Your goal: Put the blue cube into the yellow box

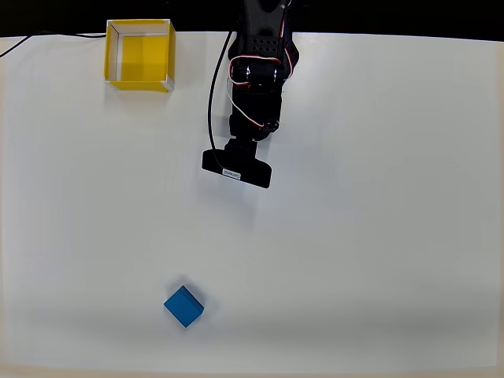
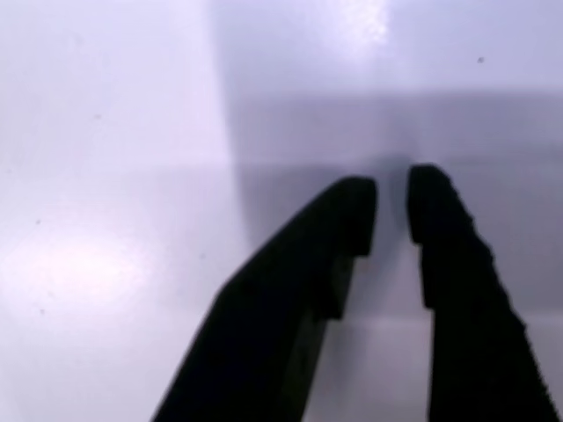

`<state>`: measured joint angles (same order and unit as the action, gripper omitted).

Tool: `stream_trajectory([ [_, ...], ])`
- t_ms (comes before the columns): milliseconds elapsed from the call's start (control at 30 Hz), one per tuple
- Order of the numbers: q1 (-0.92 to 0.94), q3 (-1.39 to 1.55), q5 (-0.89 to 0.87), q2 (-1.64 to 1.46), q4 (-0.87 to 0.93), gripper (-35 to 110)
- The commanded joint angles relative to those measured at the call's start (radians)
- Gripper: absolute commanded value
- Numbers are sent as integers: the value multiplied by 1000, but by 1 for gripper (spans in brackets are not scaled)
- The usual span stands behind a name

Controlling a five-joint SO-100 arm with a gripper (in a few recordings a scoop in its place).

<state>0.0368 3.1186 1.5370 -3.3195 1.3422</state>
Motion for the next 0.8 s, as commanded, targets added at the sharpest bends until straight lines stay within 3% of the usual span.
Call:
stream_trajectory([
  [0, -49, 28, 112, -26, 18, 0],
  [467, -49, 26, 126, -25, 8, 0],
  [767, 11, -202, 67, 345, -612, 14],
])
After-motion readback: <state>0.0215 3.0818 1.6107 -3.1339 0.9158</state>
